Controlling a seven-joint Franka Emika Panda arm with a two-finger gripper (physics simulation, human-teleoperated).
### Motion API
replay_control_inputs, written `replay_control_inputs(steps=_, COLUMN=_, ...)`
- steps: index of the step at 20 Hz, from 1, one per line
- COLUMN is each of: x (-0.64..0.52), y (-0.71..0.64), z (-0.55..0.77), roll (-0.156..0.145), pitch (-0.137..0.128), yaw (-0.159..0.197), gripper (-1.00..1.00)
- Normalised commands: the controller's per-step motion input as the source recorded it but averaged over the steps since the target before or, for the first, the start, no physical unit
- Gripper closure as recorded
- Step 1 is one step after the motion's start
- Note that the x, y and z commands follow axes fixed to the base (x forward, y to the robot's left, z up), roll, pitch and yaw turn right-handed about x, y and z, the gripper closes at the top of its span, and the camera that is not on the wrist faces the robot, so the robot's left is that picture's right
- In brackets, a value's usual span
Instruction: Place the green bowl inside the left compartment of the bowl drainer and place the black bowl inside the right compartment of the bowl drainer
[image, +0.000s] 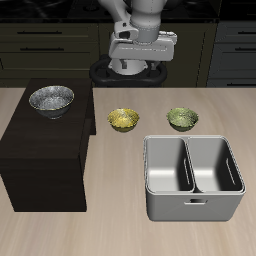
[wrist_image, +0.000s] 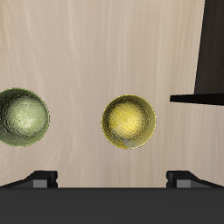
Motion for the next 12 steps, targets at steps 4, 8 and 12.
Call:
replay_control_inputs(steps=4, x=0.01, y=0.32, z=-0.05, roll=-0.008, pitch=0.01, yaw=0.007, gripper=-1.0)
replay_control_inputs(steps=8, x=0.03, y=0.43, z=0.0, roll=-0.014, pitch=0.003, yaw=0.001, gripper=-1.0)
replay_control_inputs(steps=12, x=0.01, y=0.35, z=0.06, roll=-0.008, pitch=-0.014, yaw=-0.007, gripper=-1.0)
